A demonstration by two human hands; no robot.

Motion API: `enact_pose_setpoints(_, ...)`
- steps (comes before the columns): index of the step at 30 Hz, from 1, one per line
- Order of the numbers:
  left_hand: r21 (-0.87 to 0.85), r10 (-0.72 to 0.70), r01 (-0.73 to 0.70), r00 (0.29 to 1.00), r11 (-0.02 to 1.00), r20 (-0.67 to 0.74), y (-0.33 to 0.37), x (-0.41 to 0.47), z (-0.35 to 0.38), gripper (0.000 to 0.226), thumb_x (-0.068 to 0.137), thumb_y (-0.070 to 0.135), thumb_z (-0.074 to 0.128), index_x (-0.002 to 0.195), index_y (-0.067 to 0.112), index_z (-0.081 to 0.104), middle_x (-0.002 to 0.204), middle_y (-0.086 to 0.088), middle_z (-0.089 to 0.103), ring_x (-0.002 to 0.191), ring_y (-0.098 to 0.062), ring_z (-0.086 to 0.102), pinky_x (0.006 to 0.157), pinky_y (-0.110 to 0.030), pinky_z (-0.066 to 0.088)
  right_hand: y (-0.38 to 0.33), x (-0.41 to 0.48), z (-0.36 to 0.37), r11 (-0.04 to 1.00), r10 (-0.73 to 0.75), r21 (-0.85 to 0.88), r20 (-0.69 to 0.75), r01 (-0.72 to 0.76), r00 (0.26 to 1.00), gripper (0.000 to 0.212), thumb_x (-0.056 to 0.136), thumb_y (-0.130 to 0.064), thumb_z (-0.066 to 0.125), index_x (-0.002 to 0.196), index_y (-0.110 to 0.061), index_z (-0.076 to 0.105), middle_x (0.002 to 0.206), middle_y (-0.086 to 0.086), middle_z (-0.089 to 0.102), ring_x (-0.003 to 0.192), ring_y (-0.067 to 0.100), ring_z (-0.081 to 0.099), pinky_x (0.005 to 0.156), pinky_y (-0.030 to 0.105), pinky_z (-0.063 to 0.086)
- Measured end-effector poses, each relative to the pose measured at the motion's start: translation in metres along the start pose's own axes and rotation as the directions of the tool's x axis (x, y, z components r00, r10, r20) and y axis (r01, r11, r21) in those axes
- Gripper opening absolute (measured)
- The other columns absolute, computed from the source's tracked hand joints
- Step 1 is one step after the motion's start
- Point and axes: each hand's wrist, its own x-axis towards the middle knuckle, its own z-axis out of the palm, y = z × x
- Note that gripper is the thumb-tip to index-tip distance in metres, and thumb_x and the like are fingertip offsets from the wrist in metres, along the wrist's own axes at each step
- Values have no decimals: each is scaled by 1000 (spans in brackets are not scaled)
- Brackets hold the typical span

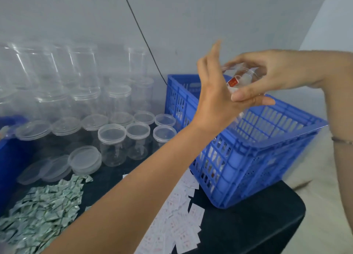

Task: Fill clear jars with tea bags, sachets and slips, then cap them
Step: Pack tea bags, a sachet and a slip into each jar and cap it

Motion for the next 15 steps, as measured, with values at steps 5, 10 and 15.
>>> enact_pose_setpoints(5,-21,-34,36,998,999,61,-13,19,16,130,50,13,95,149,0,11,135,-9,22,126,-12,32,84,5,36,17,14,-18,999,40,34,18,-40,999,89,30,-85,80,110,-53,61,101,-23,72,82,13,75,67,22,55)
enact_pose_setpoints(10,-35,-132,141,973,989,192,-22,26,30,126,62,11,91,152,14,2,141,-7,16,120,-1,30,86,1,38,38,20,-27,994,107,-4,57,-107,993,87,27,-84,80,105,-52,63,100,-18,73,78,15,76,66,22,55)
enact_pose_setpoints(15,120,-344,328,815,937,466,-47,19,26,95,81,27,78,151,15,14,146,-7,31,136,-17,36,106,-29,36,81,42,-8,909,374,-244,125,-337,919,87,34,-72,77,109,-33,60,106,-2,61,79,24,75,62,29,57)
